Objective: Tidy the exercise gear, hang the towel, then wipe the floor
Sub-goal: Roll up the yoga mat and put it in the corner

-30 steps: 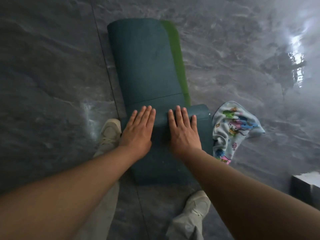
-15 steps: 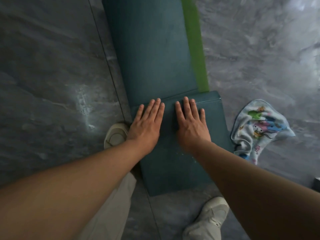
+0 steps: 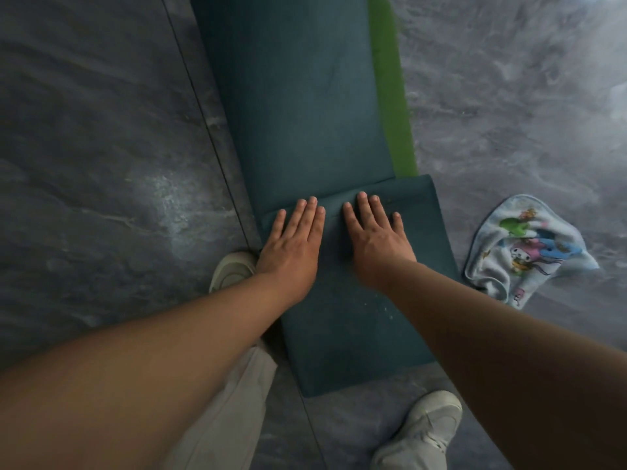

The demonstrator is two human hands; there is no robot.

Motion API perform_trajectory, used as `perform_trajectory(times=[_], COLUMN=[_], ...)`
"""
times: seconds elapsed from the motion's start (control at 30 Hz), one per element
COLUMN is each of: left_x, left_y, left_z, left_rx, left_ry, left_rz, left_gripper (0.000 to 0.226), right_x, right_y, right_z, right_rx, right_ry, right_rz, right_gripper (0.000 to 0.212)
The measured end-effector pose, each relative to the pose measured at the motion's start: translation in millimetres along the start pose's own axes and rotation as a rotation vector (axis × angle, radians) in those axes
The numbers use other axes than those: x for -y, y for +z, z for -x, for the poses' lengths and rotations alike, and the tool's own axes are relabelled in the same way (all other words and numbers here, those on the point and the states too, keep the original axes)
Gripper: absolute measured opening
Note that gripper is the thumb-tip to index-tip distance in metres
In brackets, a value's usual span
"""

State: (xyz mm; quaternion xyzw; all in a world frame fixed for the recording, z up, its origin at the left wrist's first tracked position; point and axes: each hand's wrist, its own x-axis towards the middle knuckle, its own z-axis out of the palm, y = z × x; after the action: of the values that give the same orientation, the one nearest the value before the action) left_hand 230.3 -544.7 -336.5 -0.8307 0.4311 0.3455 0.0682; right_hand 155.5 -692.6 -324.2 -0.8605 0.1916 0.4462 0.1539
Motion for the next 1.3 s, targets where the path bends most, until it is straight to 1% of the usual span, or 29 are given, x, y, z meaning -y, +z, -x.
perform_trajectory(times=[0.13,0.27,0.37,0.5,0.6,0.73,0.8,0.87,0.97,1.03,1.1,1.17,1.23,1.3], left_x=[12,11,1,-5,-16,-43,-60,-77,-100,-114,-128,-140,-150,-156], left_y=[1,6,-1,-11,-19,-21,-14,-4,19,35,49,64,78,94], left_z=[1,-9,-8,2,20,59,83,108,141,158,168,171,166,155], left_rx=[0.013,0.112,0.135,0.060,-0.004,-0.081,-0.124,-0.103,0.016,0.032,0.091,0.154,0.173,0.178], left_ry=[0.078,0.058,0.027,0.019,0.046,0.102,0.114,0.111,0.130,0.137,0.126,0.081,0.034,-0.013], left_rz=[-0.046,-0.138,-0.151,-0.133,-0.111,-0.009,0.022,0.009,-0.006,-0.026,-0.077,-0.136,-0.207,-0.247], left_gripper=[0.076,0.076,0.078,0.074,0.074,0.076,0.076,0.077,0.085,0.093,0.103,0.116,0.131,0.139], right_x=[-2,5,8,6,2,-5,-10,-17,-28,-35,-42,-47,-49,-50], right_y=[-4,1,-3,-6,1,25,46,70,105,123,136,146,153,160], right_z=[-5,-7,-4,10,30,66,91,120,162,182,193,195,191,179], right_rx=[0.040,0.031,0.017,-0.100,-0.224,-0.379,-0.390,-0.372,-0.311,-0.266,-0.218,-0.193,-0.186,-0.170], right_ry=[-0.002,0.025,0.031,0.013,-0.021,-0.099,-0.139,-0.157,-0.151,-0.145,-0.138,-0.132,-0.128,-0.130], right_rz=[0.002,0.005,0.015,-0.018,-0.047,-0.106,-0.106,-0.105,-0.090,-0.064,-0.029,0.000,0.017,0.037], right_gripper=[0.094,0.090,0.095,0.092,0.083,0.069,0.068,0.072,0.075,0.078,0.084,0.088,0.090,0.092])
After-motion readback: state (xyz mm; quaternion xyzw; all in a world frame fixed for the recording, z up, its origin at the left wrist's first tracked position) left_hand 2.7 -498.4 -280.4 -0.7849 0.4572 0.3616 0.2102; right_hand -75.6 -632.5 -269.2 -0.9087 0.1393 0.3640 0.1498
